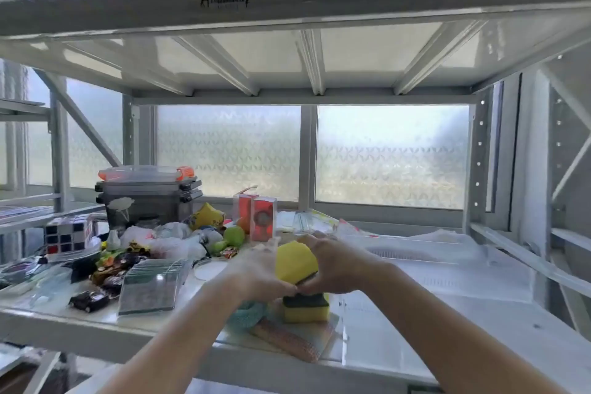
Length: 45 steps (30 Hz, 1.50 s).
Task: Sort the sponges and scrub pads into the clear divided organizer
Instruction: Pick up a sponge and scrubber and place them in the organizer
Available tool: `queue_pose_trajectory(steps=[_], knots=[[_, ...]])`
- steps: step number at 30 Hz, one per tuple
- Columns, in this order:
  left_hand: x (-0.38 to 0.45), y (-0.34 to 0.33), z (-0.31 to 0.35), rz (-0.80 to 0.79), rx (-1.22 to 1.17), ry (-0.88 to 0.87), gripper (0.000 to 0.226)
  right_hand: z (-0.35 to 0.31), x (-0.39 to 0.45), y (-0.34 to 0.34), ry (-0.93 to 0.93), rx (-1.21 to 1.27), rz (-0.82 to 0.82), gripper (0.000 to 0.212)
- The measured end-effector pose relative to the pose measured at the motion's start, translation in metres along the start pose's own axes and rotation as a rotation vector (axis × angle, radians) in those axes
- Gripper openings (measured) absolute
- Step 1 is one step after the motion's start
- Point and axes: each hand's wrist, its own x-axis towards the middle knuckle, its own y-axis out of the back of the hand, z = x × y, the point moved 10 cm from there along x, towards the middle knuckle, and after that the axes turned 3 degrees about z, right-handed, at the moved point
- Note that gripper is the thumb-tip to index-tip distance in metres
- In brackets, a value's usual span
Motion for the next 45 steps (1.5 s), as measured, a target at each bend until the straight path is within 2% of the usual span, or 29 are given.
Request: queue_pose_trajectory(steps=[8,15,17,21,27,29,34,39,45], knots=[[0.010,-0.001,-0.008,0.058,-0.060,-0.034,0.101,-0.008,0.022,-0.018,0.066,-0.068,-0.073,0.100],[0.013,-0.002,-0.016,0.074,-0.135,-0.033,0.081,-0.009,0.031,-0.023,0.059,-0.062,-0.102,0.098],[0.012,0.000,-0.020,0.056,-0.143,-0.029,0.091,-0.010,0.031,-0.020,0.067,-0.074,-0.100,0.094],[0.007,0.002,-0.040,0.005,-0.100,0.016,0.125,-0.010,0.030,-0.016,0.067,-0.054,-0.084,0.089],[-0.009,-0.016,-0.069,-0.062,-0.080,0.056,0.127,-0.014,0.028,-0.013,0.080,-0.037,-0.069,0.089],[-0.011,-0.020,-0.073,-0.042,-0.121,0.062,0.125,-0.015,0.029,-0.013,0.080,-0.033,-0.068,0.089],[-0.012,-0.018,-0.071,0.001,-0.144,0.045,0.101,-0.017,0.032,-0.015,0.076,-0.033,-0.082,0.090],[-0.010,0.005,-0.077,0.020,-0.066,0.065,0.112,-0.014,0.032,0.016,0.074,0.015,-0.019,0.089],[-0.009,0.054,-0.079,0.124,-0.003,0.095,0.101,0.013,0.022,0.073,0.013,0.045,0.099,0.083]])
